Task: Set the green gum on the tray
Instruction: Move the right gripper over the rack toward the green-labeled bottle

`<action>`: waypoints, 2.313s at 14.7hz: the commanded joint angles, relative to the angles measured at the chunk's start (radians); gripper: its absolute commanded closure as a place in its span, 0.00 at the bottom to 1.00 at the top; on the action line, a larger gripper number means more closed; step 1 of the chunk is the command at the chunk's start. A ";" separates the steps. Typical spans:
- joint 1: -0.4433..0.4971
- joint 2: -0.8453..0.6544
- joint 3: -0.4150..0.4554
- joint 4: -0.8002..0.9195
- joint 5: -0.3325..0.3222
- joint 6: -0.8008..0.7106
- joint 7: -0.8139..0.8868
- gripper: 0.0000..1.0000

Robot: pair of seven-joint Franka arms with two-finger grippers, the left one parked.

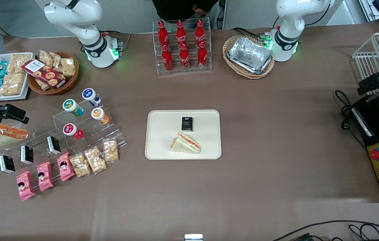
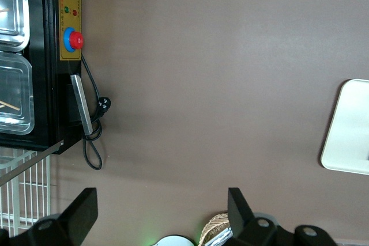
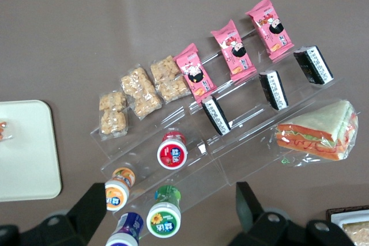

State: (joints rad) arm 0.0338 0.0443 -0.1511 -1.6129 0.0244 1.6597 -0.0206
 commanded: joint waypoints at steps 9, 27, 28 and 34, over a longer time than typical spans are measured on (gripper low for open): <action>-0.005 -0.014 -0.008 0.027 0.014 -0.072 -0.105 0.00; 0.006 -0.523 0.047 -0.657 -0.027 0.181 -0.102 0.00; 0.006 -0.543 0.047 -0.692 -0.029 0.207 -0.101 0.00; 0.008 -0.466 0.051 -0.739 -0.070 0.299 -0.102 0.00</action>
State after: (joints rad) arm 0.0419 -0.4531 -0.1040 -2.3111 -0.0273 1.8924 -0.1336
